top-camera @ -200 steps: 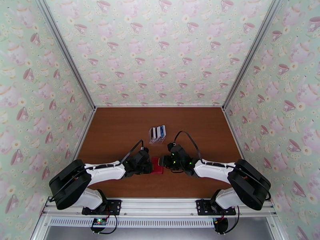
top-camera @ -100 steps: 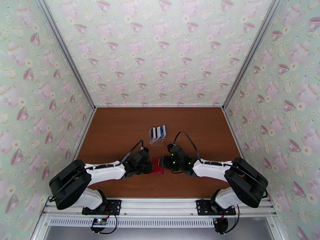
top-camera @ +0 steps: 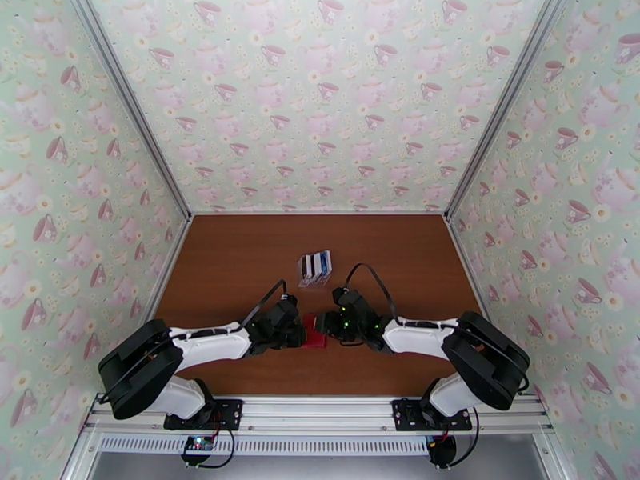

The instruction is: Put the credit cards into the card holder

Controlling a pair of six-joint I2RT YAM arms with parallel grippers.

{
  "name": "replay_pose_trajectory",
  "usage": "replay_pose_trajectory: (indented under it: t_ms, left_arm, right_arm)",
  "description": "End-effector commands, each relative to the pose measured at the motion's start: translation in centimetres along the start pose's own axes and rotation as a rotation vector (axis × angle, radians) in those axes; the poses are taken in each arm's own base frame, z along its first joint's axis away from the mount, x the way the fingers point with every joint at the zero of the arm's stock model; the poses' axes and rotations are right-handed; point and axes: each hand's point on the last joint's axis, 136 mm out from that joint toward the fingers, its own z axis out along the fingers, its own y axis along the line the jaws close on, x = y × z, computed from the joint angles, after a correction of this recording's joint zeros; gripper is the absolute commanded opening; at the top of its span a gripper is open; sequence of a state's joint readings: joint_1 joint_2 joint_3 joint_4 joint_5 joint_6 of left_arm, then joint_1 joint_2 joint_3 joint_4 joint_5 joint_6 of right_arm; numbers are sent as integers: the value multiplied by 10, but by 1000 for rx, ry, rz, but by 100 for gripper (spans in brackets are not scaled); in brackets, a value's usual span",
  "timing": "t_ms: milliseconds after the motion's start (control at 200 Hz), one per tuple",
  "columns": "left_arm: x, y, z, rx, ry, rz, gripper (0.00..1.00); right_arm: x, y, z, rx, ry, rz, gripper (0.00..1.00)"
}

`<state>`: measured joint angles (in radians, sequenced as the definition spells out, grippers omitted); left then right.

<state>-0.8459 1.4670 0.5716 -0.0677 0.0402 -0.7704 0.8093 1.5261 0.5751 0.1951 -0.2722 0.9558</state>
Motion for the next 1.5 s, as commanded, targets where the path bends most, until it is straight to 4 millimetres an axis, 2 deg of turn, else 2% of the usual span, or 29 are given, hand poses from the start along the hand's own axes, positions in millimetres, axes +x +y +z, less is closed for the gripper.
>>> replay_pose_trajectory:
  t_ms: [0,250,446,676,881,1037,1217,1497]
  left_arm:
    - [8,6,0,-19,27,2,22]
    - [-14,-7,-28,1,-38,32,36]
    - [-25,-11,-42,26,-66,25,37]
    - [-23,-11,-58,62,-87,21,38]
    - [-15,-2,-72,75,-103,3,59]
    - [-7,5,-82,85,-113,-11,68]
    - [0,9,-87,117,-125,-20,68]
    - [10,17,-87,131,-128,-36,63]
  right_arm:
    - [-3,12,1,-50,-2,10,45]
    - [-6,27,-3,-100,-6,15,45]
    - [-9,44,-5,-148,-2,16,45]
    - [-9,67,-8,-198,6,6,45]
    - [-3,77,1,-219,36,1,45]
    - [0,83,8,-241,50,11,45]
    - [3,87,18,-280,73,41,45]
    - [3,87,31,-302,84,81,44]
